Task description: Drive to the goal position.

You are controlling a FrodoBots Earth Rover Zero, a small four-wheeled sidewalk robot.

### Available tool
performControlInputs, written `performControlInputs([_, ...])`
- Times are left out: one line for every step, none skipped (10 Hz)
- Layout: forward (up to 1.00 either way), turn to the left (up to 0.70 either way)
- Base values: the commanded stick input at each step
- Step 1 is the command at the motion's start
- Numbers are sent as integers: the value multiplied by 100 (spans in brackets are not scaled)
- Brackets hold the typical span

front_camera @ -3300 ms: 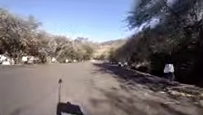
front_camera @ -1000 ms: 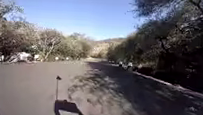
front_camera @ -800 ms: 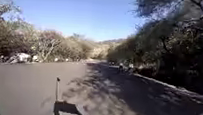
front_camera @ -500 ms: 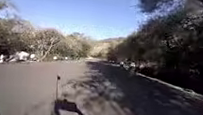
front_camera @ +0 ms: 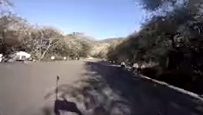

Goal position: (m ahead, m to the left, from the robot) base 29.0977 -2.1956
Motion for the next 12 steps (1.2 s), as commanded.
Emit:
performControlInputs([100,-10])
performControlInputs([100,-21])
performControlInputs([100,0])
performControlInputs([100,0])
performControlInputs([100,0])
performControlInputs([100,0])
performControlInputs([100,0])
performControlInputs([100,0])
performControlInputs([100,0])
performControlInputs([100,-25])
performControlInputs([100,-14])
performControlInputs([100,-3])
